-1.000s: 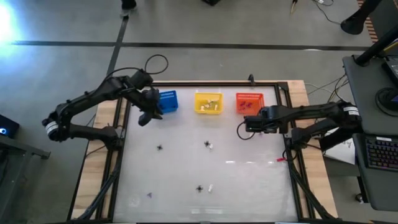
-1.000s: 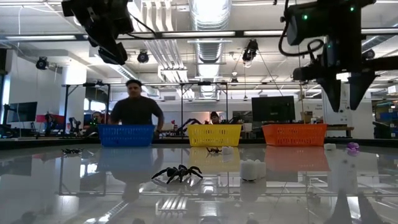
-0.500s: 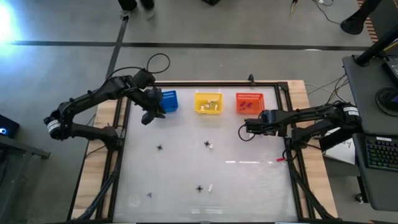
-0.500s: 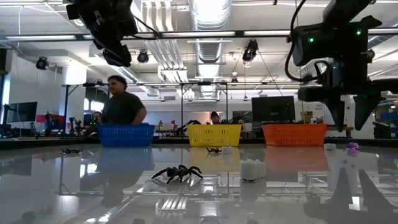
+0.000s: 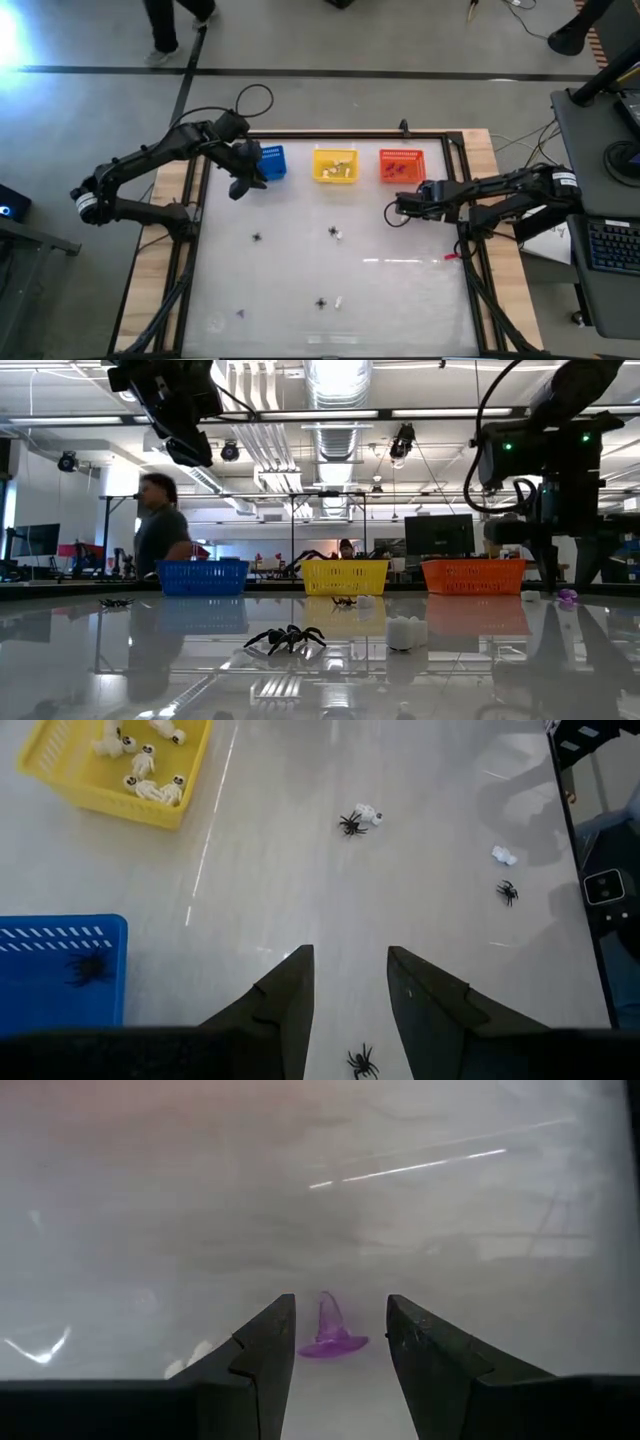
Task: Sort Halloween decoration
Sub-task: Put the purple witch hat toy into the orange basket
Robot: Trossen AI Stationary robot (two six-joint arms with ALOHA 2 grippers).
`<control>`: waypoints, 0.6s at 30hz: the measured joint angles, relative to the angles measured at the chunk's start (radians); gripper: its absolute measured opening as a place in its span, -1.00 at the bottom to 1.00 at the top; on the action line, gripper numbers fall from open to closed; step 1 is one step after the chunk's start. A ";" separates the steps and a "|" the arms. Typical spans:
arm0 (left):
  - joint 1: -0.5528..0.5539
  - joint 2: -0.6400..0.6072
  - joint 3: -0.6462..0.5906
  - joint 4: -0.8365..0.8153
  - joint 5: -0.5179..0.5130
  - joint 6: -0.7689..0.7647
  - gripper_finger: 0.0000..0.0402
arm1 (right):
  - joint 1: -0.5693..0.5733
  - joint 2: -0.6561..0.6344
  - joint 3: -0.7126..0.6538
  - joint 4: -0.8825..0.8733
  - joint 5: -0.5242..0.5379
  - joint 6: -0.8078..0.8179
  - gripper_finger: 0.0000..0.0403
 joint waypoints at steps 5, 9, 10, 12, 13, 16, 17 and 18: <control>0.000 0.000 0.000 0.021 0.000 -0.015 -0.45 | 0.000 0.000 -0.024 0.046 -0.011 0.038 -0.25; 0.000 0.000 0.000 0.026 0.000 -0.015 -0.45 | 0.000 0.000 -0.029 0.050 -0.021 0.039 -0.25; 0.000 0.000 0.000 0.026 0.000 -0.015 -0.45 | 0.000 0.000 -0.030 0.052 -0.021 0.039 -0.25; 0.000 0.000 0.000 0.027 0.000 -0.017 -0.45 | 0.000 0.000 -0.031 0.052 -0.024 0.056 -0.25; 0.000 0.000 0.000 0.028 0.000 -0.019 -0.45 | 0.000 0.000 -0.031 0.052 -0.024 0.070 -0.25; 0.000 0.000 0.000 0.029 0.000 -0.020 -0.45 | 0.000 0.000 -0.031 0.053 -0.037 0.074 -0.25; 0.000 0.000 0.000 0.029 0.000 -0.023 -0.45 | 0.000 0.000 -0.031 0.053 -0.039 0.074 -0.25; 0.000 0.000 0.000 0.030 0.000 -0.023 -0.45 | 0.000 0.000 -0.031 0.053 -0.043 0.074 -0.25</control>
